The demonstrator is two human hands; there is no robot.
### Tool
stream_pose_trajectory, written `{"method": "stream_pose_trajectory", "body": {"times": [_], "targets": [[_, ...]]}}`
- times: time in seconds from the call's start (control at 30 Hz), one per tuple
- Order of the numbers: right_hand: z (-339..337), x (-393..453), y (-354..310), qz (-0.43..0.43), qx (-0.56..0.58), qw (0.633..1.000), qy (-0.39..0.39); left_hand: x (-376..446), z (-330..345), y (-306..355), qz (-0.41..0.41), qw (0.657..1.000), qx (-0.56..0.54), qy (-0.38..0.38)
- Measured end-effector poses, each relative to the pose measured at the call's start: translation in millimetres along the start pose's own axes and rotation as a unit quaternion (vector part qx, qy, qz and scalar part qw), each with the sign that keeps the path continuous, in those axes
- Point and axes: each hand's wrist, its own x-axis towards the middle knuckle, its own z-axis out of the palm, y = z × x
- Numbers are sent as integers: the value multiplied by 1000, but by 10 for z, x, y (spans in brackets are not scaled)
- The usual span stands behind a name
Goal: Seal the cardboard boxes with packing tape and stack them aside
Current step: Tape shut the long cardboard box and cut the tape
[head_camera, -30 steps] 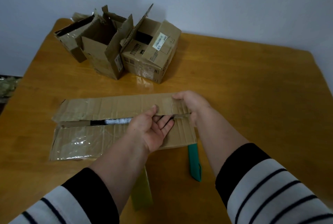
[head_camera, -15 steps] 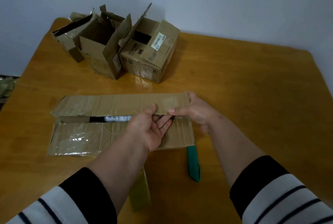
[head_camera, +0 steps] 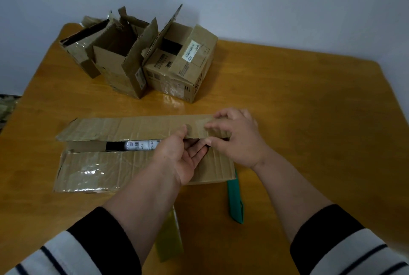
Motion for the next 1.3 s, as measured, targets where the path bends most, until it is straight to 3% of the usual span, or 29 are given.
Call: {"method": "stream_pose_trajectory", "body": {"times": [0.3, 0.57, 0.9, 1.03, 1.3], "targets": [[-11, -36, -17, -175, -150, 970, 69, 16, 34, 23, 8, 1000, 16, 14], [-19, -115, 36, -153, -166, 974, 23, 4, 43, 47, 4, 1000, 18, 12], [33, -118, 5, -128, -107, 983, 77, -3, 65, 50, 7, 1000, 16, 25], [55, -100, 30, -143, -143, 976, 81, -3, 61, 58, 8, 1000, 15, 26], [242, 55, 139, -234, -156, 923, 261, -3, 74, 43, 18, 999, 21, 24]]}}
